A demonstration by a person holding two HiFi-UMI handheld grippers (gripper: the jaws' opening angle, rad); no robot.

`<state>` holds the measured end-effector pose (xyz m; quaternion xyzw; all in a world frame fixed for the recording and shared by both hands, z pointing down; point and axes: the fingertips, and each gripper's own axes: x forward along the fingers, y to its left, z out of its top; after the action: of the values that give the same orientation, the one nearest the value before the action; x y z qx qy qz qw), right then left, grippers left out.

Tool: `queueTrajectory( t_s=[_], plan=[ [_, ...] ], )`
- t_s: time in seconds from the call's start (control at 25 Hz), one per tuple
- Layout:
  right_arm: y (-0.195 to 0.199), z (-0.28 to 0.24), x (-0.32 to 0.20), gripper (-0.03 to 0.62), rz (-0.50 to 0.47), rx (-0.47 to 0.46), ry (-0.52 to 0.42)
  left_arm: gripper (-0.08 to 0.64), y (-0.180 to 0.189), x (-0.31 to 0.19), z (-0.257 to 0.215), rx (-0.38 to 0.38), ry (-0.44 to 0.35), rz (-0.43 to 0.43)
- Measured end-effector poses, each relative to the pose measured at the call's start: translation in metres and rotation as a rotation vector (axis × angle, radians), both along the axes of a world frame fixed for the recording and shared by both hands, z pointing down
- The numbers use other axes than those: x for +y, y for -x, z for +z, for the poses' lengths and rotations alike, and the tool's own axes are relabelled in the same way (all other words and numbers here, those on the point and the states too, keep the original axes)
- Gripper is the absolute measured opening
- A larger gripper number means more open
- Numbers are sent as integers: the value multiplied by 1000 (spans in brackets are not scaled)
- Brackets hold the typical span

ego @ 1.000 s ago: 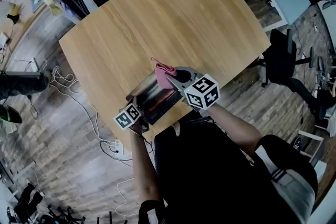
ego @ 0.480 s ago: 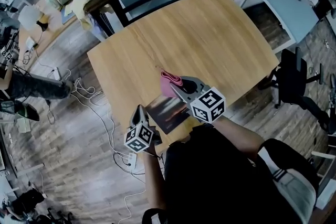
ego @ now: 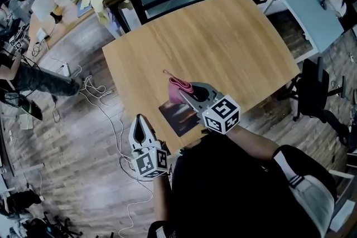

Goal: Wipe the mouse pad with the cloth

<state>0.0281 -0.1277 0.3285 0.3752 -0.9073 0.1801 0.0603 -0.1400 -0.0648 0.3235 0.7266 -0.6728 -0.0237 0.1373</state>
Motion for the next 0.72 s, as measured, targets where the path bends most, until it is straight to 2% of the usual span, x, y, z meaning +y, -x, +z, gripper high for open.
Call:
queueTrajectory(
  t_s=[0.12, 0.32, 0.52, 0.72],
  plan=[
    [8, 7, 8, 67, -21, 10, 13, 23, 2, 10, -4, -35, -18, 5],
    [13, 15, 13, 66, -56, 42, 31, 23, 5, 15, 0, -9, -2, -5],
    [15, 16, 14, 66, -66, 44, 37, 23, -3, 17, 2, -36, 1, 15],
    [18, 18, 15, 66, -73, 41, 41, 23, 0, 14, 4, -25, 2, 17]
  ],
)
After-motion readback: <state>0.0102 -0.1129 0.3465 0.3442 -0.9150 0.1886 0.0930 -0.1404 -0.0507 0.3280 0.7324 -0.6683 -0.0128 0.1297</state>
